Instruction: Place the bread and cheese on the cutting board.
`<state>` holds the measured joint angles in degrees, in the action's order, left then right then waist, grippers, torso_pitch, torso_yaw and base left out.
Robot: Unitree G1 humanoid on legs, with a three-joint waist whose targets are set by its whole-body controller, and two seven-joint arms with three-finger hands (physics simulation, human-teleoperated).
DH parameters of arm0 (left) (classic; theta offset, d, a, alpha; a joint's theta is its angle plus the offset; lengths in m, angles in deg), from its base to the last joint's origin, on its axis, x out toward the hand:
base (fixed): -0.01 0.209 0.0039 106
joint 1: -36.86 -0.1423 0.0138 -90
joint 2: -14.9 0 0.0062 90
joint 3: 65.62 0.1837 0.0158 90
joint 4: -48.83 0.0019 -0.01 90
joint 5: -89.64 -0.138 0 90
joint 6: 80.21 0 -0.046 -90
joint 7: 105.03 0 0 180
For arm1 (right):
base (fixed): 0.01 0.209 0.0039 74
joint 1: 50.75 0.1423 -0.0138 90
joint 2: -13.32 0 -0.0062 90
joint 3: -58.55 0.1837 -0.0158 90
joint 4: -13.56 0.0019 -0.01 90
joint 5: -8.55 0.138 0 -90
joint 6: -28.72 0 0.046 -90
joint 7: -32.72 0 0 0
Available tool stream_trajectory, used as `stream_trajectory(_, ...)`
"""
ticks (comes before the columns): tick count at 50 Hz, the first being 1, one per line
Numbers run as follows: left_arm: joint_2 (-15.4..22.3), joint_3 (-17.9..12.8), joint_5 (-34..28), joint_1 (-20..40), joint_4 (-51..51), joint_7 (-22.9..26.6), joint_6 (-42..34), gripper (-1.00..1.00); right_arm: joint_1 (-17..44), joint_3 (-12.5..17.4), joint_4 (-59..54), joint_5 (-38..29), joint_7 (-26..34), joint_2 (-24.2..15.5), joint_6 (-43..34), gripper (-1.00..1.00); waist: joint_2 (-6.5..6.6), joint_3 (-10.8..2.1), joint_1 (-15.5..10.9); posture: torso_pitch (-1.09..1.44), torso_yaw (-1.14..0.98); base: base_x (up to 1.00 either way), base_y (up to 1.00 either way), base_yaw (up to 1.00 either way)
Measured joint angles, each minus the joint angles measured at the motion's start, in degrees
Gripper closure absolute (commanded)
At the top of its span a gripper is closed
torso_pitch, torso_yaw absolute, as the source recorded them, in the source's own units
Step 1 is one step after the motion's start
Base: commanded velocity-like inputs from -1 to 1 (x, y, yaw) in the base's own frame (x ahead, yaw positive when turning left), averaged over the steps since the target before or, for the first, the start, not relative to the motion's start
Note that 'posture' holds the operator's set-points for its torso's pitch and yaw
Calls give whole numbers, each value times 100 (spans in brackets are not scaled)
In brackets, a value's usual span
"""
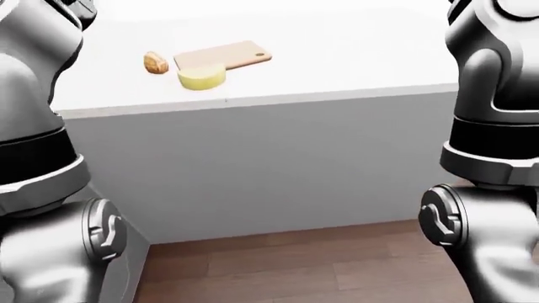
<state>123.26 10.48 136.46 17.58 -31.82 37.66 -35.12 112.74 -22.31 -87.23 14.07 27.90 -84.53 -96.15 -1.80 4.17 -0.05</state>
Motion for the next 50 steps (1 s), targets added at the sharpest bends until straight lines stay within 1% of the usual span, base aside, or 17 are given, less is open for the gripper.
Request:
stream_trajectory(3,30,-94,4,60,-173,-40,0,-100,69,-27,114,-12,31,0,30,-100,20,-61,-14,0,0,19,99,0)
stream_trajectory(6,62,-124,26,133,-347,-54,71,-100,88,-10,169,-38,54,0,142,-100,174,-84,12,0,0,19,100,0)
stream_trajectory(10,52,-84,48,171,-333,-31,126,-100,80,41,110,-65,62,-12,164,-100,539,-113,60,0,0,19,100,0)
stream_trajectory(12,52,-78,46,169,-278,-23,129,-100,102,48,94,-72,58,-11,163,-100,850,-157,52,0,0,18,100,0)
stream_trajectory(15,51,-142,12,-20,-200,-69,93,-100,-37,-63,78,-49,76,113,168,-100,782,10,-96,0,0,18,70,0)
stream_trajectory(18,56,-124,-29,65,-154,-79,95,-100,-43,-65,-43,16,99,122,72,-100,822,8,-7,0,0,0,0,0)
stream_trajectory(23,45,-138,-38,42,-194,-48,136,-100,68,-6,119,85,38,75,196,-100,406,94,11,0,0,7,0,0)
stream_trajectory(25,25,-128,-50,-2,-126,-81,82,-100,101,-47,108,92,45,82,272,-100,335,140,2,0,0,22,0,0)
stream_trajectory(27,1,-83,-41,48,-113,-86,37,-100,139,-48,106,94,53,69,303,-100,272,85,189,0,0,23,0,0)
stream_trajectory(29,-34,-43,-14,37,-228,-62,43,-100,60,-10,122,89,49,66,336,-100,359,158,206,0,0,23,0,0)
stream_trajectory(32,-10,-36,6,44,-229,-36,35,-100,27,-4,-8,73,25,86,279,-100,421,-20,257,0,0,20,0,0)
stream_trajectory(35,86,-195,-58,112,-325,-67,124,-100,163,-96,85,79,63,105,318,-100,615,-8,147,0,0,0,0,0)
stream_trajectory(37,104,-254,-109,42,-334,-88,177,-100,74,-154,152,89,97,197,385,-100,616,144,9,0,0,0,-10,0)
stream_trajectory(40,44,-169,-120,15,-215,-119,101,-100,-10,-166,-95,149,138,225,278,-100,625,6,-21,0,0,0,-93,0)
stream_trajectory(42,31,-126,-102,33,-239,-94,83,-100,-1,-128,-98,154,124,198,224,-100,573,-41,6,0,0,0,-100,0)
stream_trajectory(45,29,-136,-97,24,-282,-59,113,-100,31,-83,55,142,93,171,267,-100,484,-66,28,0,0,0,-97,0)
stream_trajectory(50,41,-169,-110,11,-239,-86,76,-100,78,-94,102,158,88,169,350,-100,431,-88,28,0,0,0,-83,0)
